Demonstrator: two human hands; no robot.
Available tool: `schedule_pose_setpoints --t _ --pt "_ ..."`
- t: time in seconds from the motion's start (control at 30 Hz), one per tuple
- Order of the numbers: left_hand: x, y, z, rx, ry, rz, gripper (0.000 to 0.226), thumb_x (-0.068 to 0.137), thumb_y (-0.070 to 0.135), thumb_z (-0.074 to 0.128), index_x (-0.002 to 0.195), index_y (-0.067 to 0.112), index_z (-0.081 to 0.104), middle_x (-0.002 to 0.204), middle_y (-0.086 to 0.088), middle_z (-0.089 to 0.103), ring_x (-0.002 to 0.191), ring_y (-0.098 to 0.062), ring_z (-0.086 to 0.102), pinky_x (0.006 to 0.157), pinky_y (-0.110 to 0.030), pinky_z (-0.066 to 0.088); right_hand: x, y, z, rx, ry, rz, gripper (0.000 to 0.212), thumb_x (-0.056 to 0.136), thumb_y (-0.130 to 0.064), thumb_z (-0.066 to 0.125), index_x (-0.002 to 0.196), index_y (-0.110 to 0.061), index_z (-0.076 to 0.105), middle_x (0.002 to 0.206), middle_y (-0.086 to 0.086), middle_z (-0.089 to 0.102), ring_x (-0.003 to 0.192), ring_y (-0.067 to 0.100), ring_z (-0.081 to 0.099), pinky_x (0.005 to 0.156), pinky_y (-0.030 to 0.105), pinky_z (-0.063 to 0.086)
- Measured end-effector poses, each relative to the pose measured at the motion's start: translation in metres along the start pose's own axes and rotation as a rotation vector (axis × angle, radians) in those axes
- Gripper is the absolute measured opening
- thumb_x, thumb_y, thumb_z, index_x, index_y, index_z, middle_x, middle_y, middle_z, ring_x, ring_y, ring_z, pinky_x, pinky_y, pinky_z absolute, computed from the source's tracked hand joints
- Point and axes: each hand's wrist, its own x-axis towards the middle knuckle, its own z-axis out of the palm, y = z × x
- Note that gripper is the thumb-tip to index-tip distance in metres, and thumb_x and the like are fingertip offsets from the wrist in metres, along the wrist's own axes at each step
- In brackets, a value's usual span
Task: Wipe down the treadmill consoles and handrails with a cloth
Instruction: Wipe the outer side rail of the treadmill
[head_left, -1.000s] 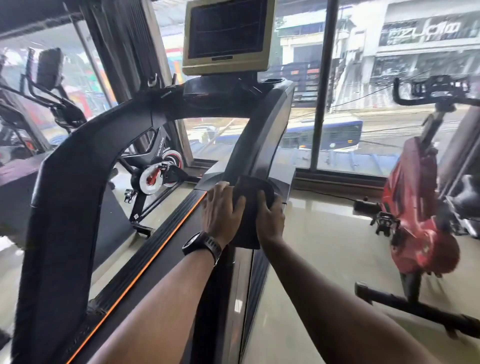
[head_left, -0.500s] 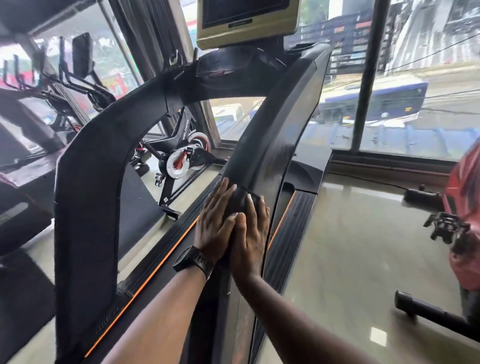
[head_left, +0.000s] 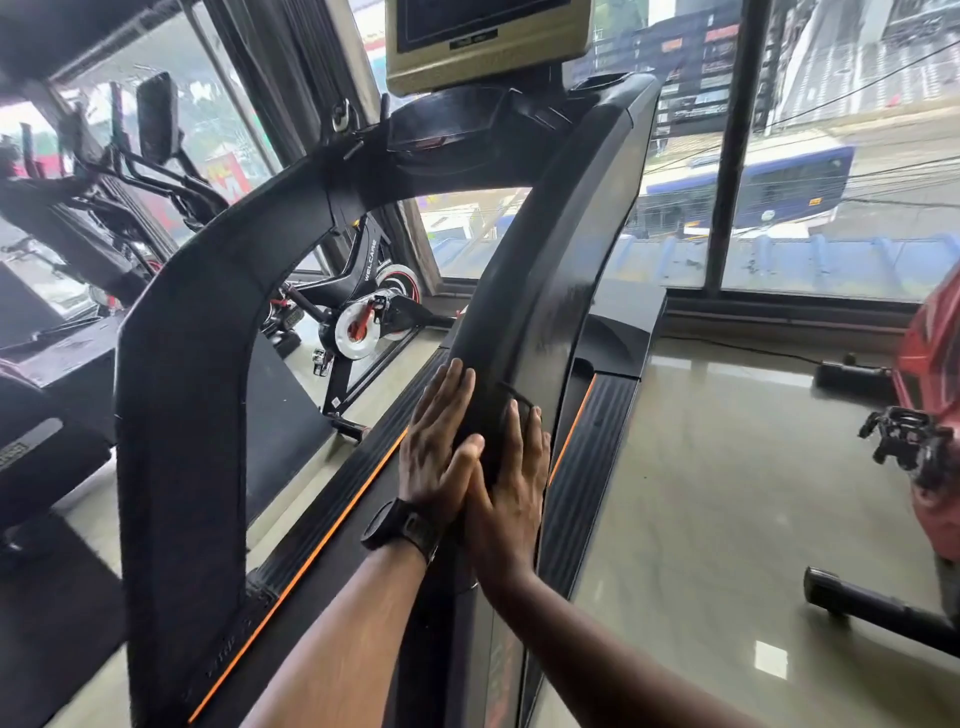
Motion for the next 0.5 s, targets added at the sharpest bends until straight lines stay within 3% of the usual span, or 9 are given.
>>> schedule_pose_setpoints --t 0.07,0.13,0.23,0.3,0.4,0.5 --pt "0.001 -0.002 0.0 0.002 -0.009 -0.001 0.074 0.08 0.032 0.046 0.15 0.006 0.043 0.16 -0.008 0.034 0.151 -0.017 0.026 0.12 -0.05 0.028 0.005 0.005 -0.001 0.015 -0.039 -0.011 0.077 0.087 -0.061 0.046 0.158 -0.045 0.022 0.169 -0.013 0.012 0.156 0.013 0.009 0.124 0.039 0.019" --pt "0.002 -0.004 0.001 0.019 0.0 0.015 0.073 0.082 0.034 0.047 0.149 0.006 0.043 0.16 -0.008 0.034 0.151 -0.017 0.026 0.121 -0.047 0.027 0.025 0.015 0.0 0.078 0.008 -0.023 0.072 0.087 -0.053 0.053 0.155 -0.04 0.034 0.165 -0.008 0.028 0.152 0.013 0.024 0.123 0.042 0.027" --pt "0.001 -0.005 0.003 0.081 0.01 0.037 0.072 0.083 0.034 0.05 0.149 0.006 0.044 0.159 -0.009 0.036 0.151 -0.018 0.027 0.121 -0.041 0.026 0.053 0.025 -0.001 0.241 0.083 0.203 0.067 0.085 -0.059 0.053 0.149 -0.04 0.045 0.155 -0.007 0.044 0.145 0.013 0.038 0.118 0.049 0.035" --pt "0.0 -0.007 0.006 0.153 0.023 0.066 0.071 0.085 0.032 0.05 0.15 0.005 0.043 0.159 -0.01 0.035 0.151 -0.019 0.027 0.121 -0.039 0.026 0.047 0.019 0.001 0.238 0.076 0.299 0.074 0.082 -0.065 0.048 0.152 -0.042 0.04 0.159 -0.006 0.039 0.147 0.014 0.036 0.119 0.049 0.032" --pt "0.001 -0.009 0.01 0.225 0.039 0.096 0.067 0.087 0.028 0.049 0.15 0.005 0.042 0.159 -0.009 0.034 0.15 -0.021 0.027 0.122 -0.04 0.024 0.021 0.004 0.0 0.163 0.021 0.15 0.074 0.087 -0.058 0.041 0.157 -0.043 0.028 0.165 -0.008 0.027 0.152 0.01 0.023 0.124 0.044 0.024" --pt "0.0 -0.011 0.012 0.251 0.026 0.119 0.066 0.087 0.026 0.048 0.15 0.005 0.042 0.159 -0.01 0.035 0.15 -0.022 0.028 0.123 -0.041 0.022 0.037 0.011 -0.005 0.138 0.018 -0.013 0.063 0.093 -0.045 0.049 0.154 -0.041 0.033 0.159 -0.008 0.037 0.147 0.013 0.034 0.119 0.046 0.033"
